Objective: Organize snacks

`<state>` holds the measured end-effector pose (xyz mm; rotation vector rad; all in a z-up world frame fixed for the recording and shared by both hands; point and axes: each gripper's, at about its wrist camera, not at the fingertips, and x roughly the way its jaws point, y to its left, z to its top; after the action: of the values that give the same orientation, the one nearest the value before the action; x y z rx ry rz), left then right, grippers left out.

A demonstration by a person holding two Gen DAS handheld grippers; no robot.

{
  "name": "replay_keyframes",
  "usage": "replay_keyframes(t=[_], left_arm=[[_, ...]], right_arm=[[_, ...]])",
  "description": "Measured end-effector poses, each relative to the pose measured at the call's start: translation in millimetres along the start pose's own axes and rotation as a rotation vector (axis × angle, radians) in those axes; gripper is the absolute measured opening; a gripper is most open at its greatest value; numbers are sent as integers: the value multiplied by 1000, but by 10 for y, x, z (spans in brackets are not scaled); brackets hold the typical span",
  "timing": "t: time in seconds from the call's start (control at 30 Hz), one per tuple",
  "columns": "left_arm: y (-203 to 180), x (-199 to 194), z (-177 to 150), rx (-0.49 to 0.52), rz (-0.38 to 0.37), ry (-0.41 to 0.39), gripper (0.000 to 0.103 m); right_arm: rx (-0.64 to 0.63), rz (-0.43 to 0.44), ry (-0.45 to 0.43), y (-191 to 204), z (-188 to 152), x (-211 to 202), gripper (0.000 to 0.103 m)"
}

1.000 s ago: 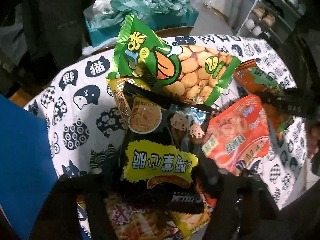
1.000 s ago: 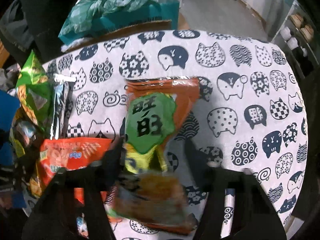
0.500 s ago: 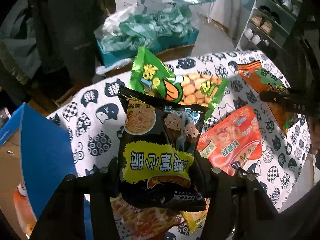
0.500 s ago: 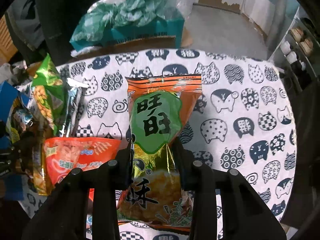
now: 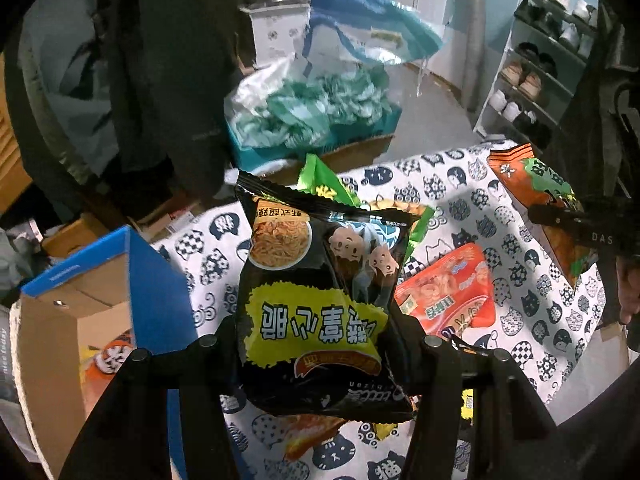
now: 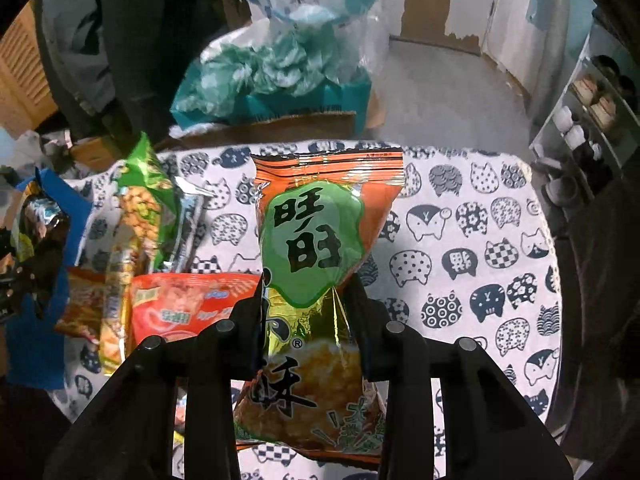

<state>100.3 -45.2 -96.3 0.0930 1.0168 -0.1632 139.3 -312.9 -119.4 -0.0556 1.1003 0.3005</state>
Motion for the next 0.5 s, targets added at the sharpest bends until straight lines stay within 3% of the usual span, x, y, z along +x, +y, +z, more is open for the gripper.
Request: replay_keyframes(t=[0.5], left_arm=[[118, -638, -58, 3, 45, -102, 57]], right_arm=[[-47, 58, -104, 292, -13, -647, 34]])
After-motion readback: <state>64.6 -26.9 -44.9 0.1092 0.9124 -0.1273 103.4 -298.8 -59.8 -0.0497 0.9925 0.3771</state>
